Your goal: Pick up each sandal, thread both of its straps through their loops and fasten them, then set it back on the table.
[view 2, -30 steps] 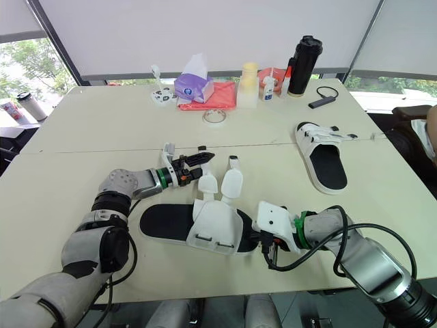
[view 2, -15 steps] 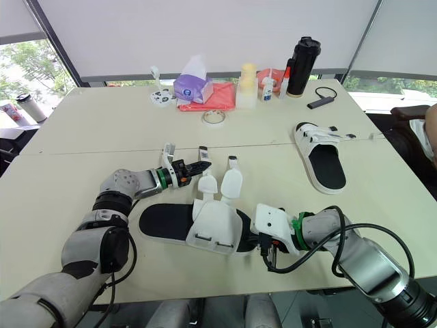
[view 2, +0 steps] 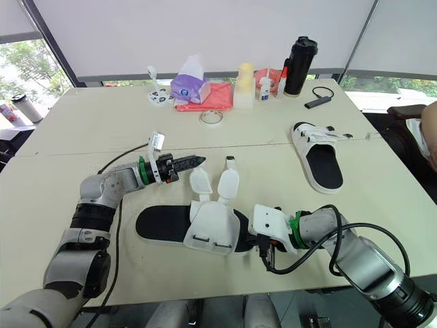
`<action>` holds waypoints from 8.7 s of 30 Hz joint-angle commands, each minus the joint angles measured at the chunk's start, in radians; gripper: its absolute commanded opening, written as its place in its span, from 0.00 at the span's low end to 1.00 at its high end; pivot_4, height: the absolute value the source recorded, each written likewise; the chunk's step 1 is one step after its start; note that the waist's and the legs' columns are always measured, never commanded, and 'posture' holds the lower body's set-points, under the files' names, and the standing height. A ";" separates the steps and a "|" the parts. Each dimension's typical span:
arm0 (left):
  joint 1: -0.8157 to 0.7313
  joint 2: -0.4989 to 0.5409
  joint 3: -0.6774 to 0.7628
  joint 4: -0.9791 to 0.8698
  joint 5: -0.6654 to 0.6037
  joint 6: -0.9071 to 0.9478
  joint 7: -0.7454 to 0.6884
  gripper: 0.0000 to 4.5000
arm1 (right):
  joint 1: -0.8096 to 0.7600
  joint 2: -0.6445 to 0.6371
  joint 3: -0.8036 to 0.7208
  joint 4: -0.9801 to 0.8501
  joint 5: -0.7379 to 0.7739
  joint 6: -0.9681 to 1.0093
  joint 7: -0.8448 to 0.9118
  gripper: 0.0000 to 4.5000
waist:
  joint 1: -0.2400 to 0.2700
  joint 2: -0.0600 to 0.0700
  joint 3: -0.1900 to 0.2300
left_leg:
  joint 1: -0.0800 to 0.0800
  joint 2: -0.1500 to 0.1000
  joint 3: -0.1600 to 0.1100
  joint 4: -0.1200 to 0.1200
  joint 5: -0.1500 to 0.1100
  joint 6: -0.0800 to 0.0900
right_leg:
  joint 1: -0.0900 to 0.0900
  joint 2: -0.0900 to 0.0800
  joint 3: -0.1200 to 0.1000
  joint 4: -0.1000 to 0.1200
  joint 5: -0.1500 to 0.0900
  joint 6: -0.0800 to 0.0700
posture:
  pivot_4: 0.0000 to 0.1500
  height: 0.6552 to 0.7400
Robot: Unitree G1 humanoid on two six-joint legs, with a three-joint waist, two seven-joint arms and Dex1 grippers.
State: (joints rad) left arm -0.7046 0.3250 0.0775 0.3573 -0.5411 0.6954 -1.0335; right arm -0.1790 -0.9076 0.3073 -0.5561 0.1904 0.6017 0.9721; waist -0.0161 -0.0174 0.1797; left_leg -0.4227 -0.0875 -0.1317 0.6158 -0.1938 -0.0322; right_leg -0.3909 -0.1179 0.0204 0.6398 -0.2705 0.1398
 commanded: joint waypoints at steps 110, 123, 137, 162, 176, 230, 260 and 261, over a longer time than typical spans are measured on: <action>0.207 0.667 -0.405 -0.614 -0.227 0.022 -0.445 0.99 | -0.170 0.026 0.108 0.326 -0.114 -0.206 0.134 0.00 | -0.004 -0.001 0.001 | -0.001 0.017 0.014 -0.006 0.000 0.000 | -0.008 -0.002 -0.005 -0.011 0.008 -0.011 | 1.00 1.00; 0.299 0.556 -0.432 -0.666 -0.006 -0.124 -0.371 0.99 | -0.157 0.023 0.106 0.304 -0.108 -0.189 0.136 0.00 | -0.001 -0.001 0.001 | -0.004 0.025 0.020 -0.008 0.000 0.000 | -0.010 -0.002 -0.008 -0.024 0.012 -0.017 | 1.00 1.00; 0.382 0.521 -0.410 -0.762 -0.007 -0.090 -0.362 0.99 | -0.136 0.024 0.096 0.262 -0.104 -0.152 0.128 0.00 | 0.005 -0.001 0.001 | -0.003 0.025 0.021 -0.009 -0.001 0.000 | -0.012 -0.001 -0.010 -0.025 0.012 -0.017 | 1.00 1.00; 0.596 0.572 -0.296 -0.860 0.051 -0.328 -0.353 0.99 | -0.114 0.021 0.097 0.242 -0.109 -0.148 0.126 0.00 | 0.005 -0.001 0.001 | -0.003 0.028 0.022 -0.011 -0.001 -0.001 | -0.013 -0.001 -0.014 -0.026 0.014 -0.021 | 1.00 1.00; 0.509 0.431 -0.421 -0.876 0.185 -0.310 -0.198 0.99 | -0.108 0.024 0.100 0.236 -0.110 -0.143 0.119 0.00 | 0.007 -0.001 0.000 | -0.003 0.029 0.022 -0.011 -0.001 -0.001 | -0.011 -0.001 -0.018 -0.027 0.015 -0.020 | 1.00 1.00; 0.389 0.126 0.000 -0.639 -0.511 0.382 0.211 0.01 | -0.104 0.051 0.108 0.226 -0.123 -0.130 0.089 0.00 | 0.006 -0.002 -0.001 | 0.003 0.029 0.018 -0.008 0.000 0.000 | -0.002 0.001 -0.024 -0.022 0.016 -0.019 | 1.00 1.00; 0.493 0.079 -0.072 -0.748 -0.553 0.337 0.314 0.01 | -0.087 0.062 0.106 0.221 -0.155 -0.134 0.085 0.00 | 0.003 -0.004 -0.002 | 0.003 0.031 0.020 -0.009 -0.001 -0.001 | -0.002 0.000 -0.024 -0.024 0.017 -0.021 | 1.00 1.00; 0.498 0.081 -0.074 -0.751 -0.550 0.335 0.313 0.01 | -0.087 0.063 0.106 0.221 -0.155 -0.133 0.085 0.00 | 0.002 -0.004 -0.002 | 0.003 0.031 0.020 -0.009 -0.001 -0.001 | -0.002 -0.001 -0.024 -0.025 0.017 -0.021 | 1.00 1.00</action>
State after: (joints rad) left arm -0.2082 0.4028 0.0124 -0.3515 -1.0907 1.0498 -0.7155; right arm -0.2942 -0.8426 0.3761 -0.3886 0.0935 0.4293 1.0800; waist -0.0137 -0.0211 0.1779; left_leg -0.4194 -0.0564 -0.1120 0.6067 -0.1947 -0.0332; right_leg -0.3930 -0.1186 -0.0035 0.6145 -0.2538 0.1186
